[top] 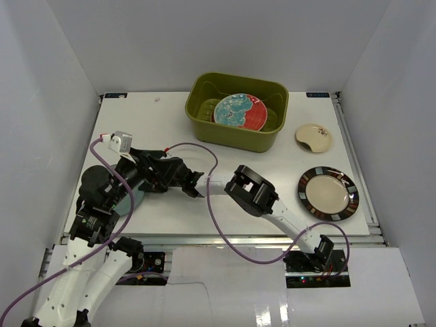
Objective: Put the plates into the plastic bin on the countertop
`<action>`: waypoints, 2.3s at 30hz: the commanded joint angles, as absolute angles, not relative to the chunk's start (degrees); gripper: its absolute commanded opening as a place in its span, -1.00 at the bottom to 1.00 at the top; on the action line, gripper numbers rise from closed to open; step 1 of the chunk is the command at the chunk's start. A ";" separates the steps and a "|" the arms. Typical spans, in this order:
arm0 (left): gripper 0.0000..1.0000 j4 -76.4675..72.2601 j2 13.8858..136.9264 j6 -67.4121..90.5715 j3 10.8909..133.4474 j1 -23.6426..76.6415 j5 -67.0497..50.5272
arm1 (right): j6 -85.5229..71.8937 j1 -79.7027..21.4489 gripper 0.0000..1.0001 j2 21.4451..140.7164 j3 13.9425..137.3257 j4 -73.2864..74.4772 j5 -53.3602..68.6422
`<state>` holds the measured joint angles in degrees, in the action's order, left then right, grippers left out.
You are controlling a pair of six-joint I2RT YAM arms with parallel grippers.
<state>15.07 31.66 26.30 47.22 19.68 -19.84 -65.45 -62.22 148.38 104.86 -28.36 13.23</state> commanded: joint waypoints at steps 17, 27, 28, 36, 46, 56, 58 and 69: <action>0.96 20.13 31.11 24.34 58.09 19.95 -9.84 | -54.86 -55.56 -0.85 100.22 61.80 -47.65 5.10; 0.96 19.25 31.46 26.80 56.35 19.95 -12.12 | -50.45 -35.97 -0.84 84.11 62.64 -39.03 8.87; 0.96 18.73 31.38 28.20 53.90 19.95 -13.09 | -50.19 -34.03 -0.85 84.63 64.06 -36.07 9.14; 0.96 13.72 34.89 34.80 44.30 19.95 -20.30 | -45.18 -21.01 -0.84 95.01 80.68 -23.29 10.11; 0.96 7.30 40.07 38.93 38.59 20.04 -26.36 | -45.44 -13.80 -0.84 99.23 79.55 -20.57 12.13; 0.96 1.24 48.95 41.75 33.23 25.39 -24.97 | -40.26 -12.83 -0.11 103.97 81.20 -11.97 8.72; 0.96 0.44 51.75 42.10 32.96 28.90 -22.51 | -38.42 -12.83 0.26 104.24 82.26 -9.24 8.09; 0.96 -4.39 69.51 39.81 39.81 49.03 -5.90 | -20.24 -17.57 0.80 105.90 95.60 8.86 -10.96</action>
<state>-1.96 67.11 40.99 36.58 45.34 -12.27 -29.98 -15.05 105.75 88.03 5.10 -1.76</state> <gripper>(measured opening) 0.979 0.905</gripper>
